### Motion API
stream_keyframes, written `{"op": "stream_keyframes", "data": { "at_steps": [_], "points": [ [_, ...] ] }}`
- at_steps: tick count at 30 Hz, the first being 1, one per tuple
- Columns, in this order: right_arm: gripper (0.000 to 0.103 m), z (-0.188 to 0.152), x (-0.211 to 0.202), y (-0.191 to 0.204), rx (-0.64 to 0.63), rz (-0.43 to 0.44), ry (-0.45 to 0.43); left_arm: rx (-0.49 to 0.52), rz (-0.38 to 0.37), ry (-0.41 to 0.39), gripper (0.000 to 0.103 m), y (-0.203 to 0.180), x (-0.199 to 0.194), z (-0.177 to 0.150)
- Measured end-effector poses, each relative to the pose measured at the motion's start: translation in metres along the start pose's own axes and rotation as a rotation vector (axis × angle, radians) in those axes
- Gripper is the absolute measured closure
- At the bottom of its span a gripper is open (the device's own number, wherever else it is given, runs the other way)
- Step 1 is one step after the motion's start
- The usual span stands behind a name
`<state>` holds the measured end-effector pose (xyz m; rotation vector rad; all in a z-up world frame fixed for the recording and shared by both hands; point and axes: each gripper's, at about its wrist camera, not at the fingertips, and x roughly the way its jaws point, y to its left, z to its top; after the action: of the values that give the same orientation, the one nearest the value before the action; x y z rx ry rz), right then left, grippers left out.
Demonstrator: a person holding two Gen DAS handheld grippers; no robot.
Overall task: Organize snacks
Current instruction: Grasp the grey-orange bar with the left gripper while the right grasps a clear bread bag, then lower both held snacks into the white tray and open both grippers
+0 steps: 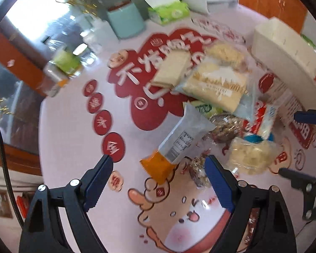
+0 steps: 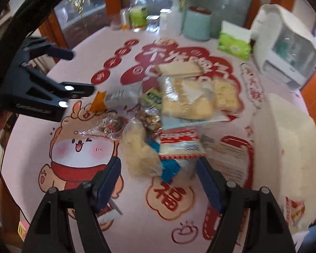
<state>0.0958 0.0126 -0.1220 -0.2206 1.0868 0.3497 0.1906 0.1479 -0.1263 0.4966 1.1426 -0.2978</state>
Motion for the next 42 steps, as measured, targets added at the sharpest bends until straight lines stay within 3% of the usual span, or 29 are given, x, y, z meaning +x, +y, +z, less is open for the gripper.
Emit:
{"op": "stream_keyframes", "data": {
  "at_steps": [10, 11, 13, 15, 18, 20, 30, 37, 42],
  "points": [
    [0.028, 0.011, 0.055, 0.026, -0.088, -0.02, 0.086, 0.01, -0.113, 0.114, 0.016, -0.002, 0.085, 0.011],
    [0.028, 0.011, 0.058, 0.028, -0.096, -0.026, 0.088, 0.004, -0.123, 0.116, 0.021, -0.001, 0.088, 0.012],
    [0.029, 0.01, 0.064, 0.034, -0.124, -0.04, 0.09, -0.019, -0.17, 0.134, 0.045, 0.001, 0.096, 0.013],
    [0.046, 0.008, 0.068, 0.039, -0.15, -0.06, 0.084, -0.041, -0.205, 0.126, 0.064, 0.003, 0.098, 0.014],
    [0.06, 0.005, 0.068, 0.042, -0.158, -0.061, 0.08, -0.072, -0.2, 0.109, 0.066, 0.006, 0.095, 0.01],
    [0.068, 0.004, 0.064, 0.041, -0.139, -0.038, 0.081, -0.108, -0.209, 0.09, 0.067, 0.009, 0.088, 0.005],
    [0.069, -0.006, 0.004, 0.015, 0.02, 0.086, 0.018, -0.28, -0.211, -0.061, 0.067, 0.025, -0.014, -0.026],
    [0.069, -0.026, -0.056, -0.013, 0.106, 0.146, -0.077, -0.357, -0.234, -0.145, 0.067, -0.013, -0.091, -0.045],
    [0.069, -0.042, -0.089, -0.036, 0.13, 0.138, -0.132, -0.331, -0.227, -0.2, 0.067, -0.062, -0.131, -0.036]
  ]
}}
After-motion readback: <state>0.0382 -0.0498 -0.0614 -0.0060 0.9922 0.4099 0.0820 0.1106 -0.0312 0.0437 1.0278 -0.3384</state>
